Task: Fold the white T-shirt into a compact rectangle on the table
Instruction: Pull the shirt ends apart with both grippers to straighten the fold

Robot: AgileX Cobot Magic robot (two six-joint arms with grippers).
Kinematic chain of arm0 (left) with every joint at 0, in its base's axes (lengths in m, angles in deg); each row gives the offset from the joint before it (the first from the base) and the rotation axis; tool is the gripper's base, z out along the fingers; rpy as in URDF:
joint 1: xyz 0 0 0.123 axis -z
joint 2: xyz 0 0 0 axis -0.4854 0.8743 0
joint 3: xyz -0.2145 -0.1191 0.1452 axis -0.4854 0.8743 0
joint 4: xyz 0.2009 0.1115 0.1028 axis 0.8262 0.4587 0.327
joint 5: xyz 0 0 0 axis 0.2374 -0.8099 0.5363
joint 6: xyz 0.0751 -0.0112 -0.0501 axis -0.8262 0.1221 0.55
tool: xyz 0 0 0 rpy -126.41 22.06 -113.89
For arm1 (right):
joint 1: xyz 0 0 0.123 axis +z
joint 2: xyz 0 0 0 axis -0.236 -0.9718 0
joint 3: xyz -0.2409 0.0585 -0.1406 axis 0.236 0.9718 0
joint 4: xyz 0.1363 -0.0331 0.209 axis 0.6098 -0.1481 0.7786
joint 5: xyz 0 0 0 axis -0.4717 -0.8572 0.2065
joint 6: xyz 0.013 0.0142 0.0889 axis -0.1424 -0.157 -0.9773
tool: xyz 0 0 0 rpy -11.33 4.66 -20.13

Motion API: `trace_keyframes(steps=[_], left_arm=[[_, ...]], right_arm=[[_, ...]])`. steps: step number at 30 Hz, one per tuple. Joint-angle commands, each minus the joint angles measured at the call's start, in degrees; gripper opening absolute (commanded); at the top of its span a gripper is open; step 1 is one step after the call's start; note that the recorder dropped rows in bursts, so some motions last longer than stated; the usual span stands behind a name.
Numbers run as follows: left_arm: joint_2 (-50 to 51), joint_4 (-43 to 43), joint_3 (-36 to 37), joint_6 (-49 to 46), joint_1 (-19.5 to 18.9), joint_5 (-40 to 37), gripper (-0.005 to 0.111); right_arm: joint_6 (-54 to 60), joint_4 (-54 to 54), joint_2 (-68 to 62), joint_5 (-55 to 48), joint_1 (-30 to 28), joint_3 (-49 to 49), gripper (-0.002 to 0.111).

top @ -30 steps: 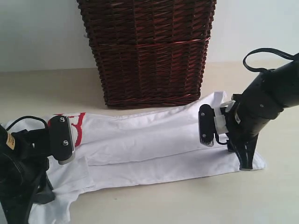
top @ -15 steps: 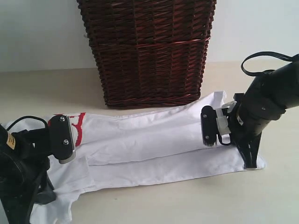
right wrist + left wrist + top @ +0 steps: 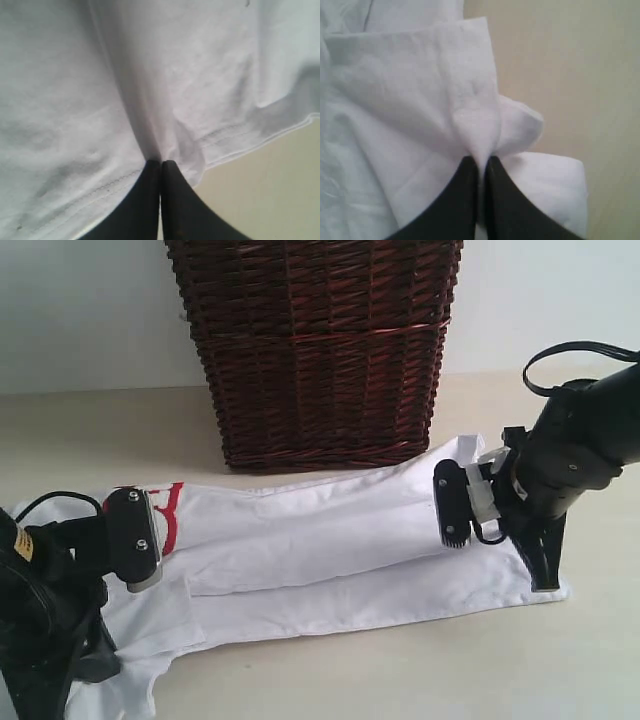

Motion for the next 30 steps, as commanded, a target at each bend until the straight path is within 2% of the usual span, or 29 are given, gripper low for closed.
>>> trace_keyframes(steps=[1,5,7,12,13,16,21,23,25,28,30], left_arm=[[0.0,0.3,-0.4,0.2,0.3,-0.5,0.000],[0.0,3.6,-0.5,0.4,0.3,-0.8,0.002],[-0.2,5.5,-0.5,0.6,0.3,-1.1,0.010],[-1.6,6.4,-0.5,0.7,0.3,-2.9,0.045],[-1.8,6.4,-0.5,0.7,0.3,-3.3,0.047],[-3.0,6.5,-0.5,0.7,0.3,-5.2,0.043],[-4.5,6.3,-0.5,0.7,0.3,-6.5,0.017],[-4.5,3.9,-0.3,1.2,0.3,-6.7,0.015],[-4.5,0.5,0.6,1.0,0.3,-6.5,0.024],[-4.5,-1.5,2.3,-1.4,0.3,-6.1,0.047],[-4.5,-1.6,3.8,-1.5,0.3,-3.7,0.054]], right_arm=[[-0.3,0.9,0.9,-1.9,0.0,0.1,0.000],[-0.3,3.5,4.7,-2.4,0.0,0.1,0.000],[-0.3,4.6,7.1,-1.9,0.0,0.1,0.000],[-0.3,6.8,12.1,-1.9,0.0,0.1,0.000],[-0.3,6.9,12.8,-2.1,0.0,0.1,0.000],[-0.3,6.9,14.5,-2.6,0.0,0.1,0.000],[-0.3,8.4,15.1,-2.9,0.0,0.1,0.000],[-0.3,9.2,15.1,-2.9,0.0,0.1,0.000],[-0.2,9.4,15.1,-2.9,0.0,0.1,0.000],[-0.2,9.4,15.1,-2.9,0.0,0.1,0.000],[-0.2,9.4,15.1,-2.9,0.0,0.1,0.000]])
